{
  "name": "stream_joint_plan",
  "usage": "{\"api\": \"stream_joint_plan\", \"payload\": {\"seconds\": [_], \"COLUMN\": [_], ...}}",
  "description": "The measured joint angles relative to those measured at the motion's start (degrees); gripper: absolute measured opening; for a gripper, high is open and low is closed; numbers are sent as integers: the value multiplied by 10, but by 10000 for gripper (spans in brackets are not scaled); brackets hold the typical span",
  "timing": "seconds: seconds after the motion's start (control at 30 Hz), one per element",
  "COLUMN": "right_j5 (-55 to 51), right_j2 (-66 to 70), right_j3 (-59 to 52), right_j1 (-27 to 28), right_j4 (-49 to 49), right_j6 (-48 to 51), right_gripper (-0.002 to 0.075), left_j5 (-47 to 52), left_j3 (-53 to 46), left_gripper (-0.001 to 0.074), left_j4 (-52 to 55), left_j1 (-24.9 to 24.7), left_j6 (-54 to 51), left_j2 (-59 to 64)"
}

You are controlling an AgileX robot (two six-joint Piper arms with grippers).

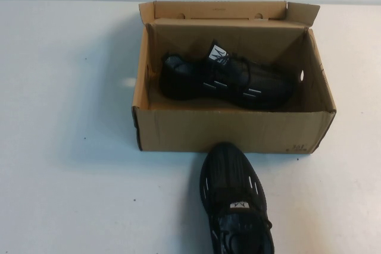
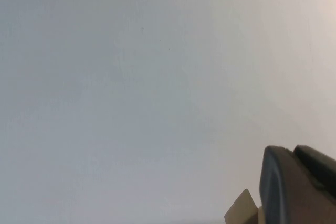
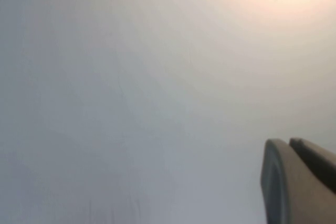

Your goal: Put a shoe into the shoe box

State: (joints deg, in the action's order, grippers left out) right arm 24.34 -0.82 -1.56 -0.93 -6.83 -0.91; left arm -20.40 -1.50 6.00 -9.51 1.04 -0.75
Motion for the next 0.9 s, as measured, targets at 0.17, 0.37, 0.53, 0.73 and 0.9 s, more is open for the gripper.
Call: {"api": "stream_joint_plan", "payload": {"seconds": [0.17,0.37,0.53,0.73,0.9], "right_j5": [-1,74,235,251,95], "right_j2": [0,0,0,0,0], "right_j3": [0,0,0,60,198], "right_j1": [0,0,0,0,0], "right_j4": [0,-1,-2,-2,-2], "right_j6": [0,-12,-46,-102,-108], "right_gripper": [-16,-16,-16,-16,-16], "left_j5": [-2,-79,-231,-302,-222], "left_j3": [0,0,0,35,143], "left_gripper": [-1,-1,-1,-1,-1], "left_j4": [0,0,0,-7,-10], "left_j1": [0,0,0,0,0], "left_j6": [0,34,114,132,133], "left_j2": [0,0,0,-1,-1]}}
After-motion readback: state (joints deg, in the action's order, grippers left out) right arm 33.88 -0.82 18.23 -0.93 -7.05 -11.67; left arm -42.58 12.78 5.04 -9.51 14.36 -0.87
